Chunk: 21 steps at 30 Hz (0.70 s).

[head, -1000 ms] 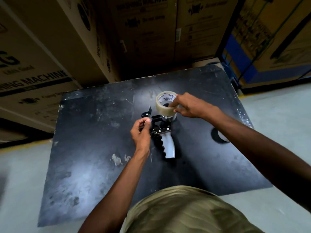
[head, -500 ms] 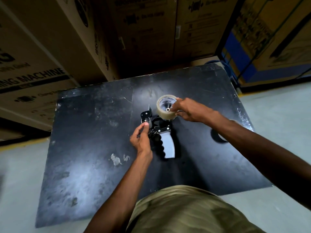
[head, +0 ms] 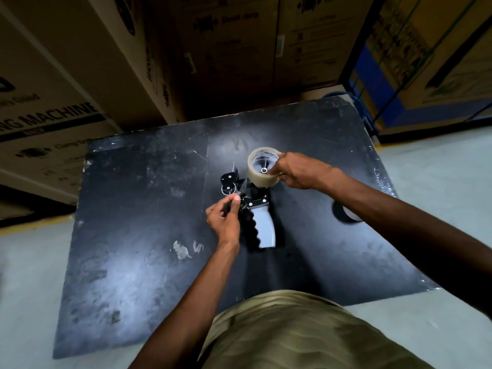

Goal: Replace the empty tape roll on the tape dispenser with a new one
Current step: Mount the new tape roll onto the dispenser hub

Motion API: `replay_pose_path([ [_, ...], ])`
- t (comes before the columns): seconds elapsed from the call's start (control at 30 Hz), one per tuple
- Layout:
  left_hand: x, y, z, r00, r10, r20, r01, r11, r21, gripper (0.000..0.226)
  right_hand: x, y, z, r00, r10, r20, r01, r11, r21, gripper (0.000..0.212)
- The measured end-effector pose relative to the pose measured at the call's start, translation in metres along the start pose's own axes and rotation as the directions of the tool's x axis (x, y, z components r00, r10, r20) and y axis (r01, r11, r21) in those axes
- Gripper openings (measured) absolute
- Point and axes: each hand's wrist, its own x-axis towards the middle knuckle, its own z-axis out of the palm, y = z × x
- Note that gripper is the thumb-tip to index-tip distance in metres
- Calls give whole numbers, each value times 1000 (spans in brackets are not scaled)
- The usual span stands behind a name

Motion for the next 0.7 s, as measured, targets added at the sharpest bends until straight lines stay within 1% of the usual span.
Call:
replay_pose_path([
  [0.1, -5, 9, 1, 1000, 25, -6, -24, 999, 32, 29, 2, -5, 0, 1000, 0, 14, 1, 998, -60, 35],
  [0.17, -6, 16, 1, 998, 54, 19, -55, 998, 35, 27, 3, -10, -3, 1000, -1, 17, 2, 996, -89, 33],
  [0.27, -5, 21, 2, 996, 77, 33, -78, 996, 36, 11, 5, -15, -7, 999, -13, 42, 19, 989, -148, 32],
  [0.3, -5, 21, 3, 995, 99, 27, -100, 994, 42, 9, 6, -16, -8, 999, -13, 49, 21, 985, -171, 31],
  [0.43, -1, 18, -1, 981, 194, 32, -196, 974, 111, 10, 10, -19, -13, 997, -18, 81, 34, 977, -211, 26],
  [0.5, -1, 15, -1, 976, 217, 33, -220, 965, 142, 12, 12, -20, -16, 994, -37, 107, 60, 972, -227, 25],
  [0.63, -5, 11, 2, 980, 187, 61, -194, 973, 126, 6, 14, -22, -18, 989, -62, 138, 93, 968, -234, 23],
  [0.7, -4, 12, 4, 982, 175, 66, -183, 974, 136, 10, 14, -22, -18, 989, -73, 128, 104, 960, -259, 25],
])
